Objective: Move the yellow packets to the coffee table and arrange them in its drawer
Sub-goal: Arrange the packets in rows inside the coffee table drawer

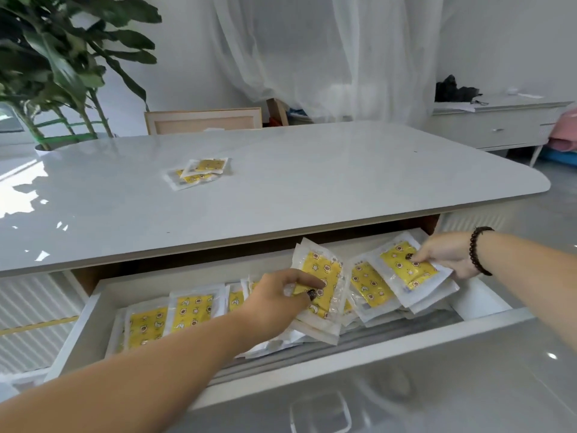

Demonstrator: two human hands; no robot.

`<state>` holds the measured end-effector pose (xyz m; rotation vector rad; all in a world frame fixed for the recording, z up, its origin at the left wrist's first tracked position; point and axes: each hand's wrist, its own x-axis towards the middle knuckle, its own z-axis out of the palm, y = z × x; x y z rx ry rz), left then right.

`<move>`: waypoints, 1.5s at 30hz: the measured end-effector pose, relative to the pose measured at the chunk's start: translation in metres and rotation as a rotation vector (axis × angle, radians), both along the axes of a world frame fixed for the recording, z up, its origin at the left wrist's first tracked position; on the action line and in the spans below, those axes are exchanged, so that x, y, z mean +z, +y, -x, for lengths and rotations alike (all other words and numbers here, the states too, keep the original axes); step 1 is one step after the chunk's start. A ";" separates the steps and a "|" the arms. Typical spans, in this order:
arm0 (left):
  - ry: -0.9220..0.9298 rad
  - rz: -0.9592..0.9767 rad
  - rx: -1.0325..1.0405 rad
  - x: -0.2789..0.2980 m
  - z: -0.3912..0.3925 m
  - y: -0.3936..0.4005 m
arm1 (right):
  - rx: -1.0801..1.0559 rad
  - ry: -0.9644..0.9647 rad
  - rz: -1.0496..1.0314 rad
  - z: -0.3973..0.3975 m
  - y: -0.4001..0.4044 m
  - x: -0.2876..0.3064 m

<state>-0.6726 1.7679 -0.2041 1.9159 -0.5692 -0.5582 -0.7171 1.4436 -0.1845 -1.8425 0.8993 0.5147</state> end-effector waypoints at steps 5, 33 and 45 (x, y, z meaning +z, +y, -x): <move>0.010 0.020 0.050 0.002 0.001 0.001 | -0.106 -0.047 0.117 -0.026 -0.035 -0.043; 0.107 0.110 0.171 -0.006 -0.013 0.003 | 0.136 -0.556 0.663 -0.013 0.086 -0.001; 0.059 0.030 0.009 -0.005 -0.005 -0.003 | 0.206 -0.497 -0.041 -0.003 0.124 -0.005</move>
